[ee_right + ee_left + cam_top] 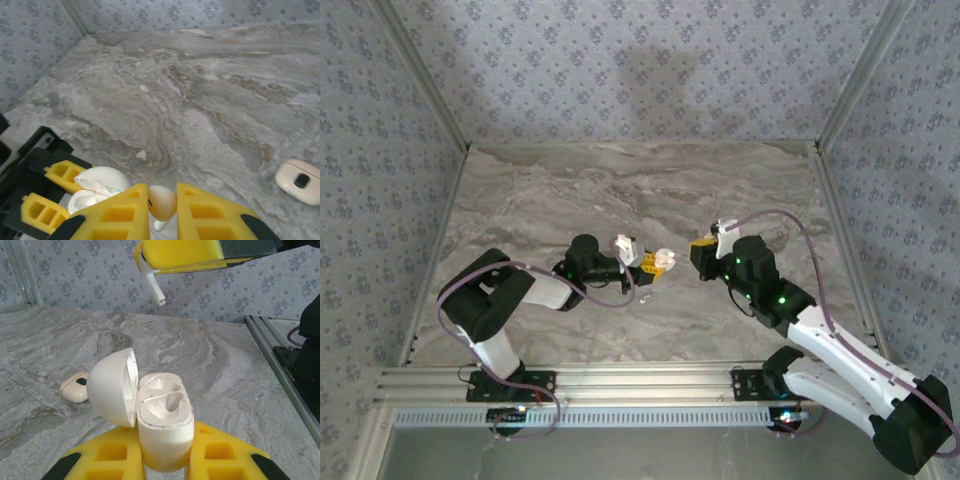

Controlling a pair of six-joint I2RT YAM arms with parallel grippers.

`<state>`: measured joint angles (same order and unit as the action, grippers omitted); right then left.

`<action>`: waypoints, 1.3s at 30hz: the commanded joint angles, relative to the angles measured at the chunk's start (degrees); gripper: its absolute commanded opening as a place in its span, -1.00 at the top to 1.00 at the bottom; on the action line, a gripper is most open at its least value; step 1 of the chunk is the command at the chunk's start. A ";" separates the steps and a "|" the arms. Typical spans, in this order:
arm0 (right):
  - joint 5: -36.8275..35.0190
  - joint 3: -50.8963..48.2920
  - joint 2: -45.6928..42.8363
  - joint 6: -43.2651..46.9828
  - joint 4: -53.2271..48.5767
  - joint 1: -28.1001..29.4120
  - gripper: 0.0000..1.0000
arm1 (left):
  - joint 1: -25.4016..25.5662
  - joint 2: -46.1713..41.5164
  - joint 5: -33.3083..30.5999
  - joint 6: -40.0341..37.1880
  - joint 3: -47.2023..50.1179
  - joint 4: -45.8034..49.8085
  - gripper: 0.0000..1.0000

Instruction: Insert wireless bluetooth earbuds into charging case

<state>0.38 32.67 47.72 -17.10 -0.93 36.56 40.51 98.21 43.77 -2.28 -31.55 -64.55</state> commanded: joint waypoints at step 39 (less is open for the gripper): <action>2.55 1.17 4.13 11.94 1.10 7.92 0.65 | 1.66 -6.83 0.52 -6.27 0.85 0.33 0.66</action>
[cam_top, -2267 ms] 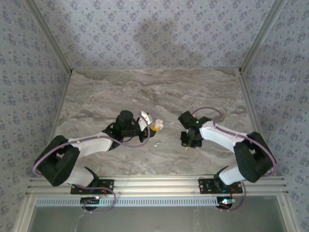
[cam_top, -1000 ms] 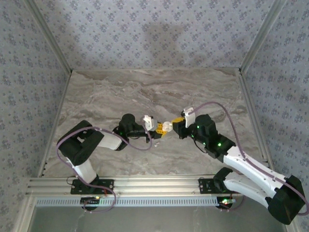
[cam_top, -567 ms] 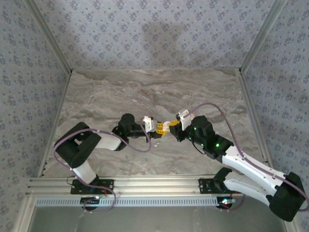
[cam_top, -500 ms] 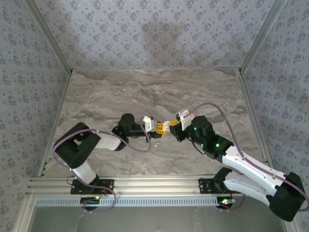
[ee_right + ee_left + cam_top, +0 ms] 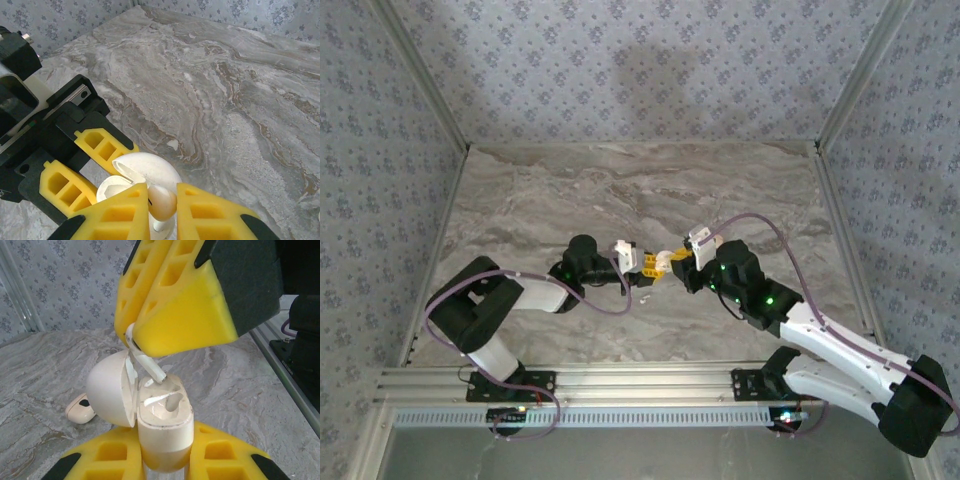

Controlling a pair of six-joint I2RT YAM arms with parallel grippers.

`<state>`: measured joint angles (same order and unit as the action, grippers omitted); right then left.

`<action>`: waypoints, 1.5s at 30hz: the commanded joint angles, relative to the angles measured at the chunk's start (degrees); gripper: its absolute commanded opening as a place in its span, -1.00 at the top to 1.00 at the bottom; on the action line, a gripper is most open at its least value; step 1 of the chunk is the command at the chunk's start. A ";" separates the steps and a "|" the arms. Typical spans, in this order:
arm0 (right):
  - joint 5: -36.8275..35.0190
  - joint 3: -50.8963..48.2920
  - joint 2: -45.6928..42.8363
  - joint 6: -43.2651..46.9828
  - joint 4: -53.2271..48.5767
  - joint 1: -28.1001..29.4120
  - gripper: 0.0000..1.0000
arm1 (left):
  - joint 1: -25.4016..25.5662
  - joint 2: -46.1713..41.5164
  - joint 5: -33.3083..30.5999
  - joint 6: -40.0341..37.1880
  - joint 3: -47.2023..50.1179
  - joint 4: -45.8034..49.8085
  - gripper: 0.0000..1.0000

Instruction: Insert wireless bluetooth earbuds into charging case

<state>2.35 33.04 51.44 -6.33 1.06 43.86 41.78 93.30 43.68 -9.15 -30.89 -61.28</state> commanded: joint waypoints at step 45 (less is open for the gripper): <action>0.90 3.16 -0.85 4.67 -7.30 2.00 0.64 | 2.00 -5.67 -7.46 -8.34 3.73 -2.86 0.69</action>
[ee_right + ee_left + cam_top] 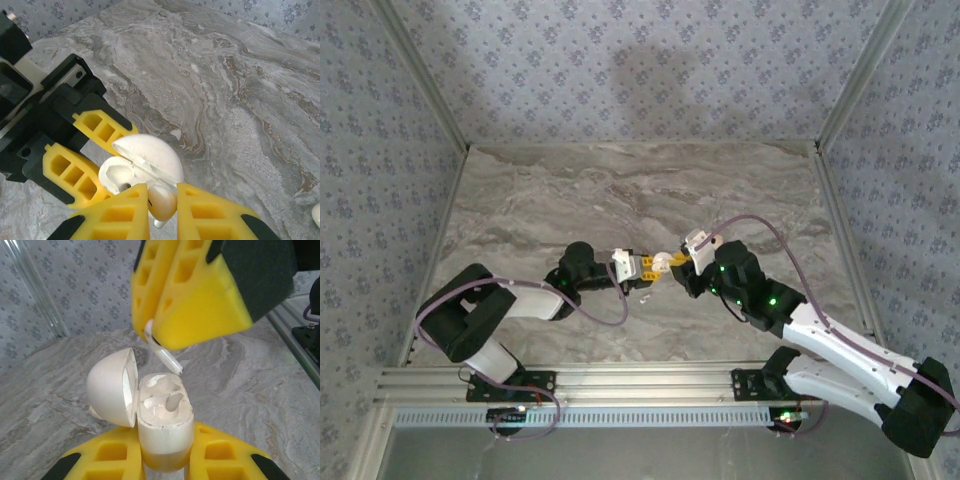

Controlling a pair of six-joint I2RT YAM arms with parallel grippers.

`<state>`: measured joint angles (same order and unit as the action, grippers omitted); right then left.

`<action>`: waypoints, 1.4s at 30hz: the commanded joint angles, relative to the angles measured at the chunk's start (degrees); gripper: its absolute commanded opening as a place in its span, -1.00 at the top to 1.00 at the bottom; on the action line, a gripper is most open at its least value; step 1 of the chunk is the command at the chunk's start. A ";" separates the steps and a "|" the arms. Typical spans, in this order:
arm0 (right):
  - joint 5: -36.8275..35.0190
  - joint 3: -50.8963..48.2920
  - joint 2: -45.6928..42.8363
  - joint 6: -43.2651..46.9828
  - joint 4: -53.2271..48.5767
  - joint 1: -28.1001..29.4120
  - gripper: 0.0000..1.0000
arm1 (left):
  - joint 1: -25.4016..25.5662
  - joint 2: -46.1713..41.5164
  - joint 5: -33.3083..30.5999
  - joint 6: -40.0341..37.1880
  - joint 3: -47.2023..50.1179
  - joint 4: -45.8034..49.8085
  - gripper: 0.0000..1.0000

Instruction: Insert wireless bluetooth earbuds into charging case

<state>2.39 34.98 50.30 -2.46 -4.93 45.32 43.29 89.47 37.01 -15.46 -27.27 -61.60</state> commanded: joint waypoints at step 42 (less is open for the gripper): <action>4.15 0.36 0.27 -1.23 6.01 0.82 0.62 | 1.08 -2.92 -1.62 2.58 -1.03 -4.10 0.68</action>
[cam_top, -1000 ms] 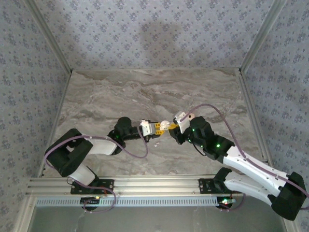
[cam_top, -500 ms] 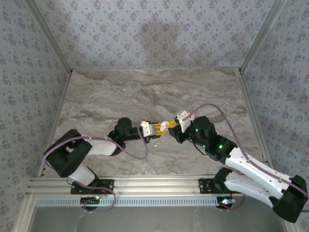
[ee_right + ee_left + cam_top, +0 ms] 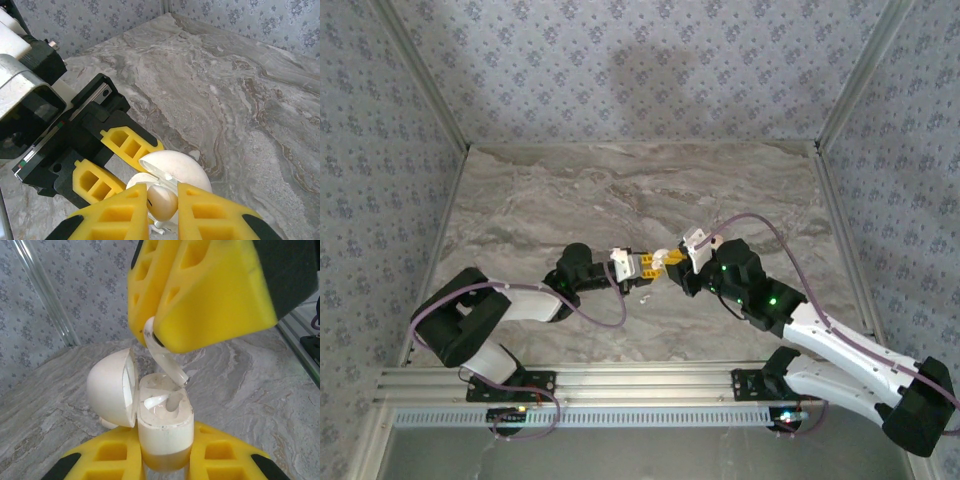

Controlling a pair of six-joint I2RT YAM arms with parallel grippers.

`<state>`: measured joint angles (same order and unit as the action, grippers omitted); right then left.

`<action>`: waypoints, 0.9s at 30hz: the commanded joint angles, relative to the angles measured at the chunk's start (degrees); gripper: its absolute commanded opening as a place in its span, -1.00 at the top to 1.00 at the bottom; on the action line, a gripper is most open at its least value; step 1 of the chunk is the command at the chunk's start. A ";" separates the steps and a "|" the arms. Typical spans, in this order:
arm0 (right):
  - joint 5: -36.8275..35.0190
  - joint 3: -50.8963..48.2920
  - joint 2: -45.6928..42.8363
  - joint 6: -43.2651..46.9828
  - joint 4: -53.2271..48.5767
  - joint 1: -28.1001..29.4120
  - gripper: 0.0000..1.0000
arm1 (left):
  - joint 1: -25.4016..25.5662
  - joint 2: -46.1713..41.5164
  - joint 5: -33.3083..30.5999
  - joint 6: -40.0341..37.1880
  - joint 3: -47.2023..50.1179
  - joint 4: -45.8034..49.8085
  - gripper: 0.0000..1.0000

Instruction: Insert wireless bluetooth earbuds into charging case

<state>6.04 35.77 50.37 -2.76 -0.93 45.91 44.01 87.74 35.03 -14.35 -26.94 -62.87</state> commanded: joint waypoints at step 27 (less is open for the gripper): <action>0.59 -1.04 0.64 -0.75 0.68 -0.12 0.38 | 0.03 1.34 0.55 9.63 -3.03 -8.59 0.68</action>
<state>5.58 35.27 51.75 -3.49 1.76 45.78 44.01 88.68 35.07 -5.89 -26.98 -66.54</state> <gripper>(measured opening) 0.287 0.195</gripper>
